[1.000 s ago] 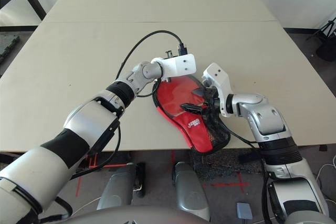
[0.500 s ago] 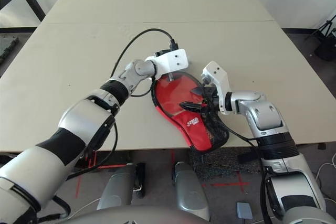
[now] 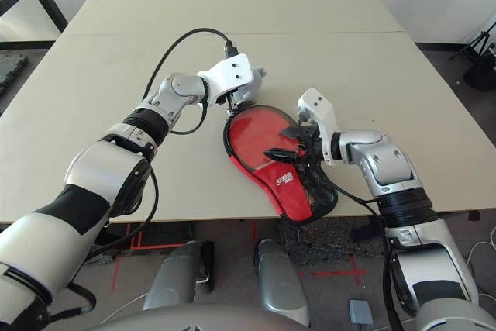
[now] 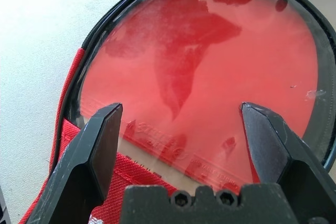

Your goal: Store the ping-pong paddle in its case and zip it.

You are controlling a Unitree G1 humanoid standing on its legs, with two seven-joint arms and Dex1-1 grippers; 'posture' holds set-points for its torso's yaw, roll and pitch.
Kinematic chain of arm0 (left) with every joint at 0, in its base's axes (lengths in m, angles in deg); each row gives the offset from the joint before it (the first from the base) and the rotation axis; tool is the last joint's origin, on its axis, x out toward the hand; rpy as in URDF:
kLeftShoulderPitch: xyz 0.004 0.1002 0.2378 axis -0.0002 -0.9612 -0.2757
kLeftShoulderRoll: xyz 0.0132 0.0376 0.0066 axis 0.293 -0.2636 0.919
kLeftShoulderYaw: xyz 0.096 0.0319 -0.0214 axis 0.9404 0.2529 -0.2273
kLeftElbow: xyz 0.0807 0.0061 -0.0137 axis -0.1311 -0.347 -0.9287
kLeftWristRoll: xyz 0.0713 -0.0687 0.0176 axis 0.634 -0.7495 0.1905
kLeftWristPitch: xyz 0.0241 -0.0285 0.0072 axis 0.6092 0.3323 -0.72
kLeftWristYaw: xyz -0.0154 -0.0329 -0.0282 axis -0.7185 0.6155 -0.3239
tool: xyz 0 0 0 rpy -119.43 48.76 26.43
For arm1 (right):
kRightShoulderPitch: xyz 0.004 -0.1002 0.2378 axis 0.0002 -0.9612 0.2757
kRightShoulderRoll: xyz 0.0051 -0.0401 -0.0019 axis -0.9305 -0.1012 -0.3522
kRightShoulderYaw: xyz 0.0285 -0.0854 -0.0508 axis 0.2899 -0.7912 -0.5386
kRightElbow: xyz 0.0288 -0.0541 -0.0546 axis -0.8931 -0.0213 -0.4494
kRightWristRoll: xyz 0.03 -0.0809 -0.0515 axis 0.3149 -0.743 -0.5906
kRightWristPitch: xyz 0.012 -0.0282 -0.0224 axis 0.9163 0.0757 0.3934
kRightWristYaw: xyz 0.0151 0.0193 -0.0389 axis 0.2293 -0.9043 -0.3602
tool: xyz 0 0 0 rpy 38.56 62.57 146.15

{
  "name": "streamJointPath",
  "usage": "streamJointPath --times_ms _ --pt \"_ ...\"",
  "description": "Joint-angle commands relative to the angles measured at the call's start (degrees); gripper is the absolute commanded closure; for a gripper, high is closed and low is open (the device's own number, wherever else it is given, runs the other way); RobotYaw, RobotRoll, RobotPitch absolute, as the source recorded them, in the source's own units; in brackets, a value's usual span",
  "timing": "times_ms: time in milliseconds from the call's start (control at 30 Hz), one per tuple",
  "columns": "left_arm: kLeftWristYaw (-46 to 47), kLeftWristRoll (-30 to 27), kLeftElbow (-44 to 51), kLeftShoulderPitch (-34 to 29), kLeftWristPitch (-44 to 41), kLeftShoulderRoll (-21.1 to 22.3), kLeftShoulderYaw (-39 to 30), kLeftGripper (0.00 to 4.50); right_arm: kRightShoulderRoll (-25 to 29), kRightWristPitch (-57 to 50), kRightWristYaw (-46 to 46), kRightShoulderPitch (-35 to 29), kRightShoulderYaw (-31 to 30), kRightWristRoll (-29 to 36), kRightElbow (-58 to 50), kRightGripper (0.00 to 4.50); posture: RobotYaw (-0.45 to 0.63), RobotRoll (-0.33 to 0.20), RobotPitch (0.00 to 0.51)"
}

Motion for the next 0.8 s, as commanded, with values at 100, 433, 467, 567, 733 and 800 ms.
streamJointPath --times_ms 100,433,467,567,733,800 --pt "-9.12 -4.87 7.10 -4.27 -5.14 2.14 -1.53 0.05 0.10 -0.63 -0.16 -0.97 -2.88 -2.29 3.56 0.00 0.03 0.000 0.111" --pt "-14.42 -8.66 25.46 -17.08 -17.11 2.86 0.59 0.05 0.04 0.43 -1.07 0.11 -2.82 -3.13 5.07 0.00 0.03 0.000 0.103" --pt "-14.30 -8.73 26.65 -18.06 -17.97 2.63 0.94 0.05 0.03 0.51 -1.13 0.26 -2.79 -3.20 5.23 0.00 0.03 0.000 0.102" --pt "-14.16 -8.87 29.63 -20.96 -20.30 1.90 2.17 0.05 0.34 0.57 -1.55 0.65 -2.62 -3.32 5.38 0.00 0.03 0.000 0.101" --pt "-14.26 -8.71 31.66 -23.94 -22.49 1.78 4.48 0.05 1.28 0.58 -2.00 1.65 -1.93 -3.15 5.61 0.00 0.02 0.000 0.100" --pt "-14.28 -8.46 32.01 -24.63 -22.82 1.89 5.48 0.05 1.50 0.58 -2.12 1.95 -1.80 -3.14 5.73 0.00 0.02 0.000 0.101"
